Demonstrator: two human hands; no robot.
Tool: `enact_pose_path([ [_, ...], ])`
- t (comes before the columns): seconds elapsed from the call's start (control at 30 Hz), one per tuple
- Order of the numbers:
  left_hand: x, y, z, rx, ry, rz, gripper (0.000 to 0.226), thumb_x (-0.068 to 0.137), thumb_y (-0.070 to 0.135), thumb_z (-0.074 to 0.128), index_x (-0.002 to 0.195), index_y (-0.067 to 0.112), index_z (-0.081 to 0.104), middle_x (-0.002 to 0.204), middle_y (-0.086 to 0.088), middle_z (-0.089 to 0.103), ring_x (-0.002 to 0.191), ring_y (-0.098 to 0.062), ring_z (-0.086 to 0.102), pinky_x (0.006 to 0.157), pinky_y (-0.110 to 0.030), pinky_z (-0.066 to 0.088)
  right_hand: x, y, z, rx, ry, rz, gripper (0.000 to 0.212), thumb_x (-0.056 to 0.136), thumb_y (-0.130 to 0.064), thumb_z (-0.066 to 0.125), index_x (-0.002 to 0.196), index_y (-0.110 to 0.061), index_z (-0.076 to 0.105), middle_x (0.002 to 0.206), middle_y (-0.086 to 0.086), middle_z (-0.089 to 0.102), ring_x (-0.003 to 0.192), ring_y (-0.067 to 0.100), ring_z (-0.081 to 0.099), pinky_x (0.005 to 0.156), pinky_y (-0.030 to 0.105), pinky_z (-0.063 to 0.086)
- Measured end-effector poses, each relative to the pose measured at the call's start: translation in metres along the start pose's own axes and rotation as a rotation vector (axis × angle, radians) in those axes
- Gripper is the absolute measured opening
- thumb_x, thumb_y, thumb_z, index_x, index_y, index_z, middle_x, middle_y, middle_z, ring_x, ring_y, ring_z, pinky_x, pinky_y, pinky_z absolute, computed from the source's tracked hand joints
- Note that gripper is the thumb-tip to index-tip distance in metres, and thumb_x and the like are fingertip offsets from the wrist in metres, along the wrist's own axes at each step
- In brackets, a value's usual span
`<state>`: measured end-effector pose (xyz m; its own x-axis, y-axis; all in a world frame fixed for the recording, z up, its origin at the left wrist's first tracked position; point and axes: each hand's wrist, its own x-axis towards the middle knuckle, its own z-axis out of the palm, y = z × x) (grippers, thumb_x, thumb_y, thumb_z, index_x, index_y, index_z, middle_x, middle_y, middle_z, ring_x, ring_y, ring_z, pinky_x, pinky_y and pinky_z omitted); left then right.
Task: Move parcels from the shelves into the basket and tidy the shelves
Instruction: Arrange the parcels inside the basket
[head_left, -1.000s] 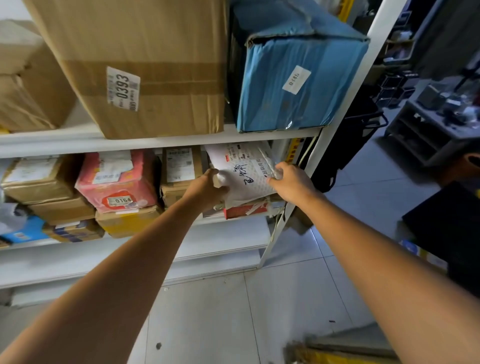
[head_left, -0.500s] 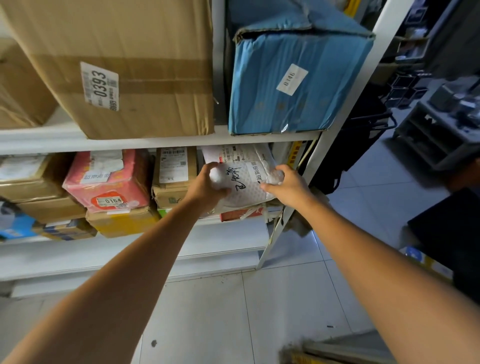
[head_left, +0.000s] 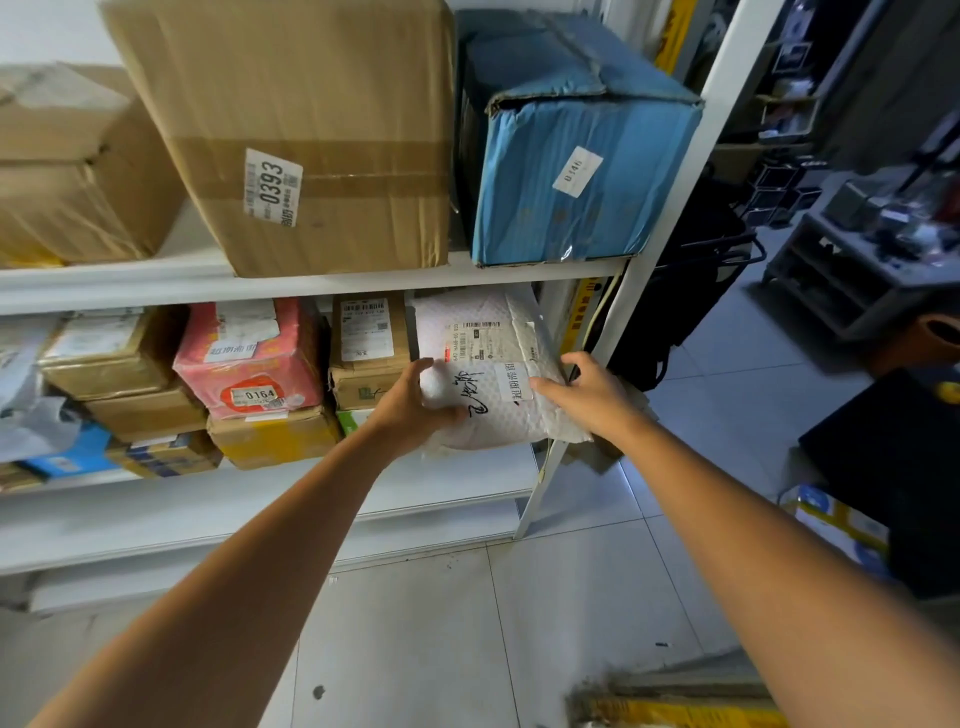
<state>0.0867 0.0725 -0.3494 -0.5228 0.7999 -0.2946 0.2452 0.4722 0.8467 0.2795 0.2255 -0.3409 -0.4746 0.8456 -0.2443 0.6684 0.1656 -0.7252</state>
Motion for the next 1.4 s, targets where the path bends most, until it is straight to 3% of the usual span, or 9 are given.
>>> enact_pose_path([
  [0.27,0.021,0.017,0.006,0.063,0.039,-0.055,0.045,0.091,0.03,0.064,0.13,0.018,0.044,0.12,-0.006,0.058,0.106,-0.027,0.062,0.094,-0.047,0.053,0.022,-0.009,0.006,-0.105,-0.03,-0.002,0.044,0.09,-0.051,0.059,0.116,-0.015,0.06,0.107,0.003,0.067,0.094,0.02,0.065,0.085,0.043,0.056],
  [0.37,0.035,0.016,0.008,-0.042,0.056,-0.134,0.067,0.089,0.032,0.07,0.144,0.019,0.034,0.134,-0.016,0.05,0.111,-0.031,0.057,0.094,-0.047,0.053,0.035,-0.013,0.007,-0.09,-0.052,0.008,0.04,0.09,-0.05,0.06,0.11,-0.014,0.06,0.103,0.003,0.066,0.093,0.02,0.064,0.085,0.042,0.056],
  [0.5,0.043,0.016,0.009,-0.194,0.077,-0.176,0.093,0.081,0.031,0.079,0.154,0.021,0.023,0.145,-0.015,0.042,0.107,-0.029,0.057,0.088,-0.044,0.056,0.052,-0.015,0.006,0.018,-0.116,0.065,0.048,0.088,-0.039,0.069,0.127,-0.014,0.056,0.117,0.003,0.062,0.102,0.021,0.061,0.089,0.036,0.052],
  [0.63,0.043,0.014,0.011,-0.28,0.086,-0.175,0.097,0.078,0.022,0.081,0.155,0.022,0.021,0.146,-0.013,0.042,0.095,-0.021,0.06,0.065,-0.029,0.055,0.061,-0.013,0.006,0.097,-0.14,0.101,0.055,0.081,-0.028,0.079,0.127,-0.01,0.054,0.119,0.007,0.062,0.105,0.024,0.063,0.094,0.044,0.053],
  [0.77,0.035,0.017,0.016,-0.309,0.131,-0.129,0.099,0.076,0.018,0.083,0.153,0.026,0.022,0.151,-0.011,0.037,0.112,-0.03,0.059,0.073,-0.033,0.057,0.056,-0.015,0.004,0.159,-0.111,0.066,0.06,0.078,-0.017,0.081,0.128,-0.008,0.05,0.118,0.007,0.06,0.107,0.025,0.061,0.096,0.046,0.052],
  [0.9,0.017,0.018,0.014,-0.353,0.185,-0.095,0.096,0.073,0.014,0.084,0.149,0.029,0.027,0.146,-0.012,0.043,0.107,-0.029,0.062,0.084,-0.043,0.058,0.042,-0.021,-0.001,0.198,-0.112,0.015,0.054,0.078,-0.017,0.082,0.123,-0.011,0.05,0.111,0.002,0.06,0.1,0.019,0.06,0.09,0.037,0.052],
  [1.13,-0.053,0.009,-0.01,-0.449,0.233,-0.103,0.091,0.074,0.003,0.082,0.148,0.022,0.033,0.132,-0.006,0.053,0.104,-0.028,0.064,0.071,-0.036,0.061,-0.002,-0.046,0.011,0.146,-0.239,-0.092,0.095,0.073,-0.032,0.086,0.15,-0.018,0.031,0.145,0.0,0.046,0.128,0.023,0.05,0.105,0.044,0.046],
  [1.27,-0.098,-0.012,-0.034,-0.452,0.272,-0.097,0.064,0.072,-0.004,0.08,0.127,0.015,0.052,0.114,-0.011,0.066,0.098,-0.029,0.068,0.067,-0.035,0.061,-0.038,-0.07,0.034,0.071,-0.311,-0.184,0.098,0.073,-0.031,0.085,0.151,-0.022,0.026,0.15,0.004,0.043,0.129,0.026,0.05,0.107,0.049,0.044],
  [1.4,-0.143,-0.04,-0.07,-0.468,0.333,-0.115,0.071,0.072,-0.003,0.081,0.132,0.014,0.048,0.119,-0.013,0.063,0.102,-0.03,0.067,0.073,-0.042,0.062,-0.077,-0.106,0.068,0.009,-0.376,-0.263,0.094,0.077,-0.025,0.083,0.151,-0.018,0.025,0.15,0.006,0.042,0.13,0.026,0.047,0.108,0.045,0.042],
])
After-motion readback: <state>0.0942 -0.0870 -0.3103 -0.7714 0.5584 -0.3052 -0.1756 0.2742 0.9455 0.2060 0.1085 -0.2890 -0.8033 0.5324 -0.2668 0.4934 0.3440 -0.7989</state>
